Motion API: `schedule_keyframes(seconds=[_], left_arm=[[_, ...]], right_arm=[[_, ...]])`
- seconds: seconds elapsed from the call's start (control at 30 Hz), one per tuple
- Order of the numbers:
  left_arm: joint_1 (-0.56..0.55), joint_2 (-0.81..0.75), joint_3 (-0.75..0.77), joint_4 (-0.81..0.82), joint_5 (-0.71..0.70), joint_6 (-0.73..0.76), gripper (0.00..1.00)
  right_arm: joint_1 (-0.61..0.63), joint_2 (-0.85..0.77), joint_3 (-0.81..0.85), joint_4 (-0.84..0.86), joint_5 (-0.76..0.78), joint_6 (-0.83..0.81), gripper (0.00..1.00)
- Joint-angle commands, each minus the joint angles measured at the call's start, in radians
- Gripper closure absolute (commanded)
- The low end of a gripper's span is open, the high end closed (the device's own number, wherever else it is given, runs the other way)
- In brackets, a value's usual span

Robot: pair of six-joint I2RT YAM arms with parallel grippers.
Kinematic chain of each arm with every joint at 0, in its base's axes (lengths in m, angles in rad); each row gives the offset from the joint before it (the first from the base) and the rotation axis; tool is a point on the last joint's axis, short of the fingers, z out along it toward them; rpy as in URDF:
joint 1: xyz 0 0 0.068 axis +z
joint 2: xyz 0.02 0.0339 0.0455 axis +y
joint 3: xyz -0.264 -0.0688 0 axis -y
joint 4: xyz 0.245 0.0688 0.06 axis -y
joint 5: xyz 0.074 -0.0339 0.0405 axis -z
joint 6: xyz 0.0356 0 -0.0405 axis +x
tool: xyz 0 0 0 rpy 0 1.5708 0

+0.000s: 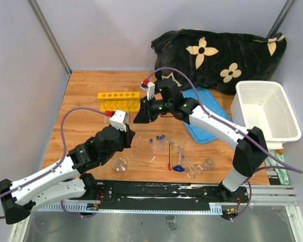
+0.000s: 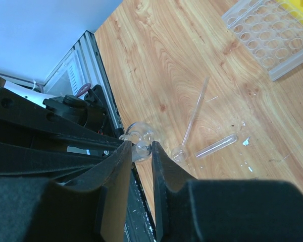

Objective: Organize the chemistry lab equipment
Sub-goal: Pick up the test tube at the center of the board.

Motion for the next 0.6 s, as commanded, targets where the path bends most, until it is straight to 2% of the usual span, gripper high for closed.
schedule_keyframes(seconds=[0.0, 0.07, 0.2, 0.3, 0.33, 0.43, 0.5, 0.57], left_arm=[[-0.011, -0.002, 0.037, 0.037, -0.025, 0.004, 0.99], [-0.011, -0.002, 0.036, 0.037, -0.026, 0.005, 0.99], [-0.011, 0.002, 0.033, 0.034, -0.028, 0.002, 0.94], [-0.011, 0.006, 0.033, 0.027, -0.033, -0.005, 0.8], [-0.011, 0.007, 0.032, 0.025, -0.037, -0.007, 0.7], [-0.011, 0.014, 0.033, 0.011, -0.047, -0.02, 0.53], [-0.011, 0.018, 0.035, -0.005, -0.051, -0.034, 0.45], [-0.011, 0.024, 0.037, -0.023, -0.057, -0.048, 0.42]], right_arm=[[0.015, -0.031, -0.007, 0.011, -0.027, 0.008, 0.77], [0.014, -0.03, -0.006, 0.016, -0.031, 0.009, 0.81], [0.015, -0.031, -0.006, 0.02, -0.036, 0.009, 0.96], [0.015, -0.032, -0.005, 0.019, -0.025, 0.0, 0.99], [0.015, -0.031, -0.003, 0.013, -0.018, -0.006, 0.99], [0.015, -0.021, 0.017, -0.011, 0.011, -0.031, 0.99], [0.016, -0.002, 0.039, -0.038, 0.034, -0.057, 0.99], [0.016, 0.022, 0.074, -0.067, 0.067, -0.09, 0.99]])
